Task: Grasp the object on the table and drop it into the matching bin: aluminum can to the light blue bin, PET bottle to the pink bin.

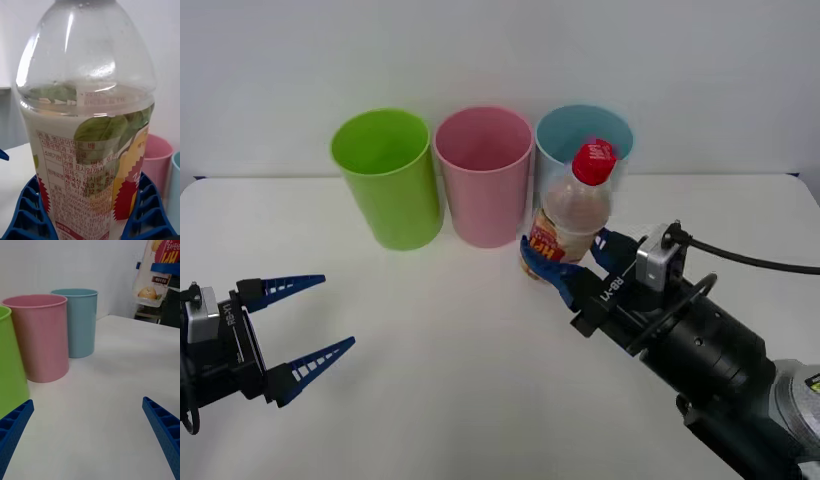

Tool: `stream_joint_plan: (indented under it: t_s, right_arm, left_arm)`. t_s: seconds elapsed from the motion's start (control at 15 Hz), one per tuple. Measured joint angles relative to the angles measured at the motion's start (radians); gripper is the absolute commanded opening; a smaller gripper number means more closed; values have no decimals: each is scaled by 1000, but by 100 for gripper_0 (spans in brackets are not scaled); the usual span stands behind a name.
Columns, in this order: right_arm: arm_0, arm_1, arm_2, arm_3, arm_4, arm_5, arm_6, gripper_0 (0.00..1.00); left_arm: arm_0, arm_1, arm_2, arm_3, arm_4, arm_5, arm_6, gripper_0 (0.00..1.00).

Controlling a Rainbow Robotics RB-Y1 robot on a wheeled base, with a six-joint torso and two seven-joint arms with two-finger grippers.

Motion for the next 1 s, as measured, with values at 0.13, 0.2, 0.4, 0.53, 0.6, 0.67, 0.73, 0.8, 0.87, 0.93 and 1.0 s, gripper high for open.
stream_joint_plan:
  t_s: [0.13,0.2,0.4,0.53,0.6,0.67,0.73,0.8,0.87,0.93,1.0]
  right_arm:
    - [-54,32,-1,-1,92,19,-101,0]
    - [-85,49,-1,5,143,31,-159,0]
    - [-191,107,-2,67,264,38,-293,0]
    - [-279,148,-8,138,325,38,-357,0]
    - [-327,172,-14,184,353,39,-384,0]
    - [-376,195,-21,231,376,39,-406,0]
    - [-421,215,-28,283,391,42,-417,0]
    - [-469,228,-33,336,398,52,-419,0]
    - [-514,234,-35,386,402,65,-421,0]
    - [-558,236,-35,437,403,77,-422,0]
    - [-600,240,-35,488,403,87,-423,0]
  left_arm:
    - [0,0,0,0,0,0,0,100]
    - [0,0,0,0,0,0,0,100]
    - [0,0,0,0,0,0,0,100]
    - [0,0,0,0,0,0,0,100]
    - [0,0,0,0,0,0,0,100]
    - [0,0,0,0,0,0,0,100]
    - [0,0,0,0,0,0,0,100]
    - [0,0,0,0,0,0,0,100]
    - [0,0,0,0,0,0,0,100]
    - [0,0,0,0,0,0,0,100]
    - [0,0,0,0,0,0,0,100]
